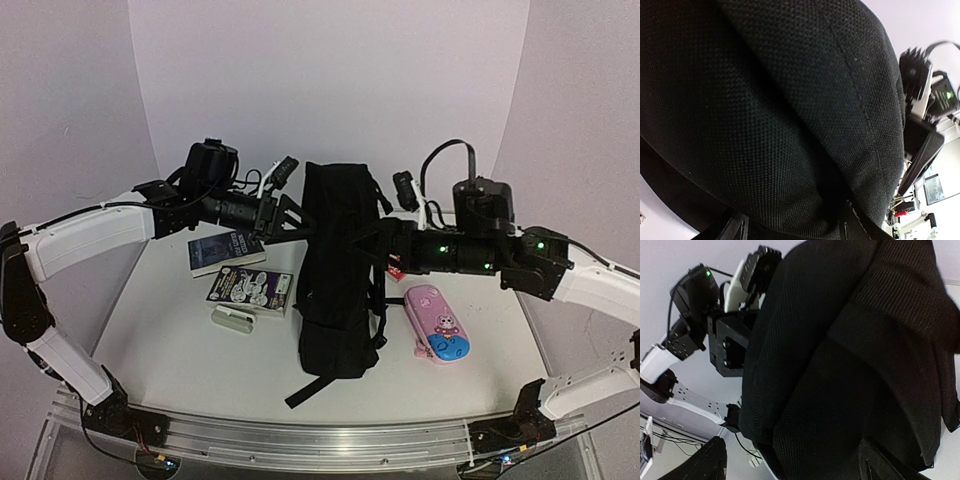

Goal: Pack the student bag
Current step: Adjust the student bag at the center of the board.

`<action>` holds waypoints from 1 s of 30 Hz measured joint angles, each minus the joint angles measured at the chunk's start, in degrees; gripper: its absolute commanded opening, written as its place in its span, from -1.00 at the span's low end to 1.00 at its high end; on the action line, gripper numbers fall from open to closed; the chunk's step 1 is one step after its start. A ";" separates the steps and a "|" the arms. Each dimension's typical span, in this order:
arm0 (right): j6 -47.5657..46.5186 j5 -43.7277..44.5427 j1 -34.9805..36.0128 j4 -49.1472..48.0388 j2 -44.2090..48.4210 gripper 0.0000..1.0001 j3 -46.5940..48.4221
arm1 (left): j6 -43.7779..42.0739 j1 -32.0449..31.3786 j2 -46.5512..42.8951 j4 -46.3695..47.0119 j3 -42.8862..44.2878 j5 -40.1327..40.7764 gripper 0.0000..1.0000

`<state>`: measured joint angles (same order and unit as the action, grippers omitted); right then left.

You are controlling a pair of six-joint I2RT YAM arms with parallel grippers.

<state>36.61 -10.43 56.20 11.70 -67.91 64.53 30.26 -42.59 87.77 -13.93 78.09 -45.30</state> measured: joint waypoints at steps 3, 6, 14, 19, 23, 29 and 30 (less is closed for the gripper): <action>0.60 4.69 2.08 0.11 -2.54 -0.72 0.00 | -0.23 0.00 -0.09 -0.05 -0.22 -0.11 0.15; 0.31 9.51 2.21 0.45 -3.77 -1.00 0.00 | -0.82 0.00 -0.15 -0.07 -0.36 -0.26 0.19; -7.40 5.48 -4.91 1.66 -5.26 -1.00 1.71 | -6.02 -1.08 -5.34 -2.79 -7.33 0.69 0.38; -11.05 0.43 -12.73 1.46 -6.94 -1.00 3.03 | -7.71 -4.02 -8.76 -5.80 -11.55 3.72 0.38; -12.65 -1.79 -14.50 1.41 -8.30 -1.00 4.11 | -8.30 -5.86 -9.84 -7.59 -12.26 6.27 0.31; -13.50 -3.72 -14.54 0.92 -9.34 -1.00 4.61 | -9.40 -5.99 -9.65 -8.53 -12.21 9.43 0.25; -13.56 -3.92 -14.56 0.92 -9.34 -1.00 4.61 | -9.51 -5.99 -9.35 -8.57 -12.15 9.58 0.25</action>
<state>23.05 -14.35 41.65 12.62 -77.25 69.14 20.75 -48.58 78.42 -22.50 65.93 -35.72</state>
